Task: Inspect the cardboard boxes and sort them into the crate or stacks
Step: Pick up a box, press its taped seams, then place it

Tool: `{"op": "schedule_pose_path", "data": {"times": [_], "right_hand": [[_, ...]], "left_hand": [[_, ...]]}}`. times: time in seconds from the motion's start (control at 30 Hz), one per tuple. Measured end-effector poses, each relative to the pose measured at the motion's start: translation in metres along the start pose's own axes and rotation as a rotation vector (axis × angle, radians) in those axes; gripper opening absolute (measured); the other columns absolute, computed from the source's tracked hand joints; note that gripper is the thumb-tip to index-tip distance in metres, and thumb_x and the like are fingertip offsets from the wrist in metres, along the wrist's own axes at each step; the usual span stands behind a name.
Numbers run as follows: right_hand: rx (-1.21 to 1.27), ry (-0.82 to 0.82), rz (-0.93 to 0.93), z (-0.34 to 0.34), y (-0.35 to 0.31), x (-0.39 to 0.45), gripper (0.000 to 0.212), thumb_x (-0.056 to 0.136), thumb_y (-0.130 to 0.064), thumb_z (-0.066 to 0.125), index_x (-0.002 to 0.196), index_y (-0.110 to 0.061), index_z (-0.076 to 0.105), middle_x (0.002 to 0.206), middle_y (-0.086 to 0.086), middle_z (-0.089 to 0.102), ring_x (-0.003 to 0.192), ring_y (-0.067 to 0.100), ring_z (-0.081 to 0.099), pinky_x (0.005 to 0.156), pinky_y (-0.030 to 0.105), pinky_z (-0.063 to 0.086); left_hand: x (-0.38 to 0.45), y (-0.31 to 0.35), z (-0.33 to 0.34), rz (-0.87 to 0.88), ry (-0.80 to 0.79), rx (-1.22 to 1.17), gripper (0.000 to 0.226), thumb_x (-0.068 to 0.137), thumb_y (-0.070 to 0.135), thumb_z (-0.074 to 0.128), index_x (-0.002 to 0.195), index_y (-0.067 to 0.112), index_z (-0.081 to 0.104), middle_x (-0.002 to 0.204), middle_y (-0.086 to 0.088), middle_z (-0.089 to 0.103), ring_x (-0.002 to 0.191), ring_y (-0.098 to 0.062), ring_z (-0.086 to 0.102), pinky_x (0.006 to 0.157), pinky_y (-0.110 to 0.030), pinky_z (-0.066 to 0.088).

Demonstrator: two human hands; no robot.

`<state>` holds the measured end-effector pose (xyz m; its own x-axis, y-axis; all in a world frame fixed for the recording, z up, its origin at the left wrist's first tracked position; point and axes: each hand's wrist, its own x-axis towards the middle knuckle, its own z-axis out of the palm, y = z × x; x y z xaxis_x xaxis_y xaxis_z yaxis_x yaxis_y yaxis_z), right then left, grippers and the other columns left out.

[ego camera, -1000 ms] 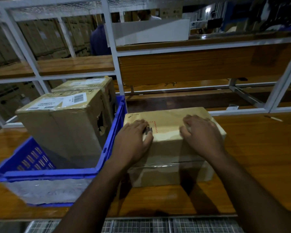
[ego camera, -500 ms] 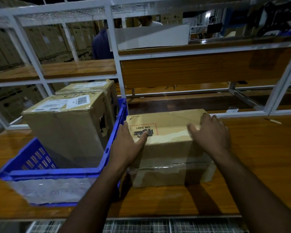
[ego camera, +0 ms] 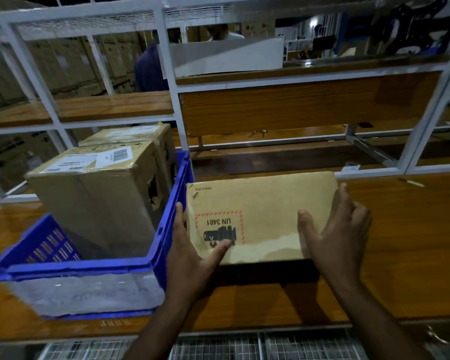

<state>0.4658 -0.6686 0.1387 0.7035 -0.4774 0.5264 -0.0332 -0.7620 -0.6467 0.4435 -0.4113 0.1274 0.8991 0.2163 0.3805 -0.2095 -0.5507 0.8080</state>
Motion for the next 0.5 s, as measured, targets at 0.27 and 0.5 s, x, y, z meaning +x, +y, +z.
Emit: {"op": "schedule_pose_path", "data": {"times": [0.27, 0.5], "right_hand": [[0.172, 0.069, 0.068, 0.005, 0.016, -0.018, 0.086, 0.086, -0.066, 0.045, 0.156, -0.026, 0.014, 0.135, 0.013, 0.035, 0.118, 0.03, 0.037, 0.082, 0.04, 0.041], [0.182, -0.044, 0.155, 0.028, 0.044, -0.047, 0.092, 0.084, -0.085, 0.024, 0.137, -0.011, 0.038, 0.131, 0.014, 0.039, 0.116, 0.036, 0.046, 0.087, 0.047, 0.05]], "left_hand": [[-0.02, -0.015, 0.0, 0.019, 0.019, 0.101, 0.138, 0.053, 0.063, 0.085, 0.155, 0.049, -0.008, 0.155, 0.011, 0.028, 0.139, -0.012, 0.035, 0.1, -0.038, 0.043], [-0.033, -0.035, 0.007, -0.011, -0.056, 0.189, 0.135, 0.065, 0.052, 0.089, 0.157, 0.045, -0.01, 0.149, 0.003, 0.028, 0.126, -0.017, 0.042, 0.085, -0.034, 0.048]]}}
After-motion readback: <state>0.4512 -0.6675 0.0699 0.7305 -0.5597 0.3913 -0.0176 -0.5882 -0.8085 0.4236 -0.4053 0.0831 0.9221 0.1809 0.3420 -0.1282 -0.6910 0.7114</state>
